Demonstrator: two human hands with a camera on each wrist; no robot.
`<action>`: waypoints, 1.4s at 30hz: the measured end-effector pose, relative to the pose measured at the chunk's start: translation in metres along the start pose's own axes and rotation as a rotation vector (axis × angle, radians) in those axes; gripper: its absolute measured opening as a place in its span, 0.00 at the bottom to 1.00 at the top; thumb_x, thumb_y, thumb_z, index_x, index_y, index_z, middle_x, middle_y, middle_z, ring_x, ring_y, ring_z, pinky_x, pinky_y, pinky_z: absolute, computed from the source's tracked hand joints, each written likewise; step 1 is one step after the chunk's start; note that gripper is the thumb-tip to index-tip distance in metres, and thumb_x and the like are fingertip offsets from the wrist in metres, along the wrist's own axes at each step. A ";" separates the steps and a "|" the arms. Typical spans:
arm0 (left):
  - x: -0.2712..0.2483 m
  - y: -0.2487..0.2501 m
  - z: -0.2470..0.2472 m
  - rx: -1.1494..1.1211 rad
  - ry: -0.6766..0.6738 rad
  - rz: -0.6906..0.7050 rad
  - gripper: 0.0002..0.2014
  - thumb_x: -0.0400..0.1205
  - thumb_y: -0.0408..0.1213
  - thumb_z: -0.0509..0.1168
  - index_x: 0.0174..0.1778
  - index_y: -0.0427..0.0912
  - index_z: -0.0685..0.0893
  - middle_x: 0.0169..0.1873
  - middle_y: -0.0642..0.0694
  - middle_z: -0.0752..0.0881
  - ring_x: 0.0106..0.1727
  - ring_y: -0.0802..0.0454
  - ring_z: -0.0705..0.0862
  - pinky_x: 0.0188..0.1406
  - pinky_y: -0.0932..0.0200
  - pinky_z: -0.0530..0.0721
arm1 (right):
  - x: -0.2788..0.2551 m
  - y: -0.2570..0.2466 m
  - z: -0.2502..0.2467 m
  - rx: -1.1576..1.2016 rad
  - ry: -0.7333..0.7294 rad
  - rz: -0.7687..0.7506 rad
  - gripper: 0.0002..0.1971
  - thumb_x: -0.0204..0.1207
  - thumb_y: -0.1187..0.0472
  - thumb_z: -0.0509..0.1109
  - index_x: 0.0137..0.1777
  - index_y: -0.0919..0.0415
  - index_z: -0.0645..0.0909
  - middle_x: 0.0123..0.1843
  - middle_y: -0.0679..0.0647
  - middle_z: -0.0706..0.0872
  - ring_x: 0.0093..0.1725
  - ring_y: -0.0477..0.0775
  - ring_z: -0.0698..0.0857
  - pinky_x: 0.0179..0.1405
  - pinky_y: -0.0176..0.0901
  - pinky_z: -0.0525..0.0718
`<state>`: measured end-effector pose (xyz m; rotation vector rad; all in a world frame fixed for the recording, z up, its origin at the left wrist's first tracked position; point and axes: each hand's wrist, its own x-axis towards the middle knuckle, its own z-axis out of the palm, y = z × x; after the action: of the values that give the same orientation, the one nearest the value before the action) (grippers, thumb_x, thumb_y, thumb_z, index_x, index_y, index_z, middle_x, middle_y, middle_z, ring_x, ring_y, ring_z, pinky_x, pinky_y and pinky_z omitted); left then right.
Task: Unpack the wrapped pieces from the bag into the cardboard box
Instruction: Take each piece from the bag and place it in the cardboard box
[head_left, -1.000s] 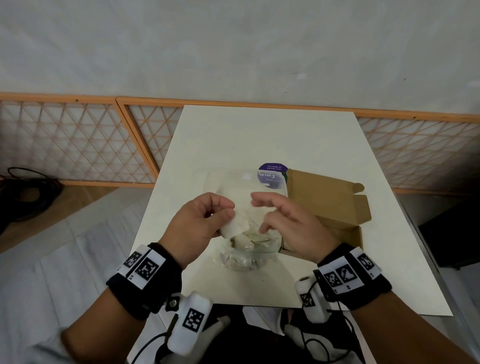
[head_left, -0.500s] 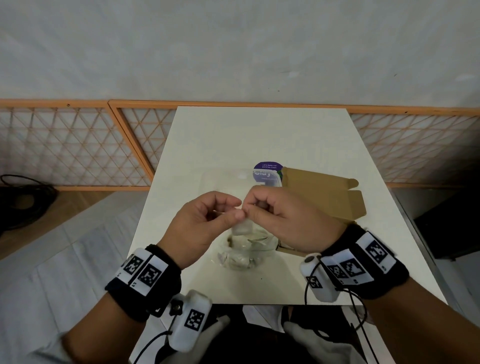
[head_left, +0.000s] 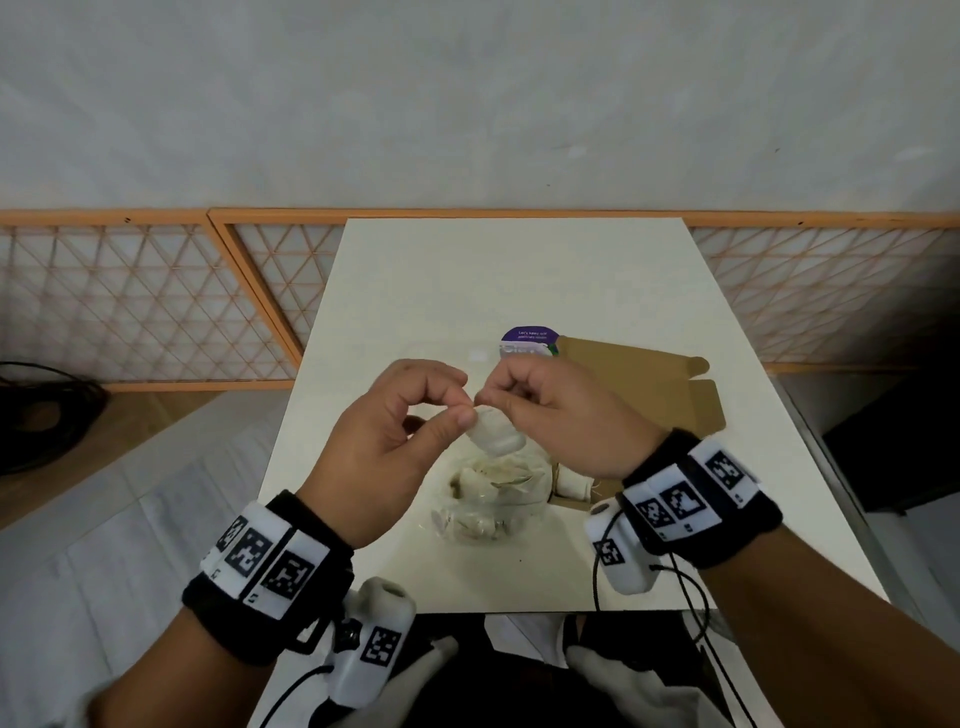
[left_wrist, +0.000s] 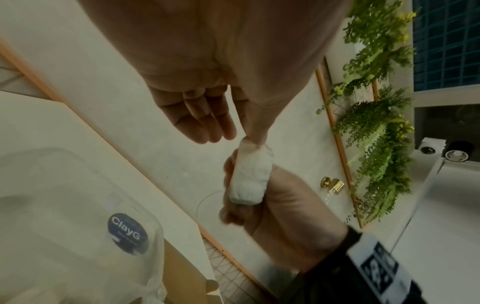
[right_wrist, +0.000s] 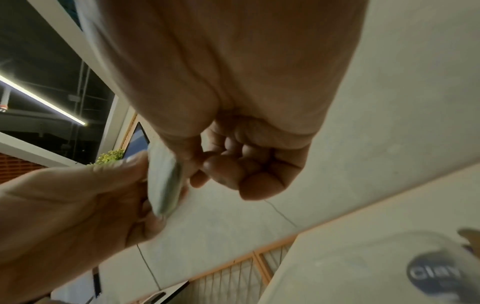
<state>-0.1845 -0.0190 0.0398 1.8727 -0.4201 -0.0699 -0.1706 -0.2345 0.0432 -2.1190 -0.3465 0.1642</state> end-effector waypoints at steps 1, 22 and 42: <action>-0.003 -0.001 -0.003 -0.026 -0.011 -0.003 0.03 0.85 0.40 0.70 0.49 0.47 0.87 0.62 0.53 0.88 0.60 0.53 0.87 0.56 0.55 0.85 | -0.002 0.003 0.007 0.033 -0.027 0.013 0.09 0.87 0.54 0.71 0.45 0.55 0.85 0.31 0.41 0.81 0.31 0.39 0.76 0.34 0.35 0.74; -0.032 -0.049 -0.025 0.013 0.000 -0.250 0.08 0.87 0.30 0.68 0.53 0.48 0.88 0.38 0.53 0.92 0.38 0.60 0.86 0.46 0.64 0.83 | -0.013 0.094 0.056 -0.525 -0.179 0.201 0.10 0.88 0.52 0.66 0.55 0.53 0.88 0.54 0.49 0.88 0.51 0.51 0.86 0.49 0.48 0.82; 0.005 0.004 0.003 -0.226 -0.117 -0.085 0.05 0.78 0.33 0.66 0.43 0.39 0.87 0.62 0.49 0.90 0.68 0.51 0.87 0.65 0.52 0.84 | -0.024 -0.004 -0.020 0.424 0.236 0.132 0.10 0.88 0.61 0.70 0.56 0.70 0.85 0.35 0.51 0.89 0.27 0.45 0.79 0.26 0.33 0.80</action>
<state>-0.1811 -0.0247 0.0428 1.6678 -0.3955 -0.2739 -0.1894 -0.2561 0.0569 -1.7172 -0.0257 0.0562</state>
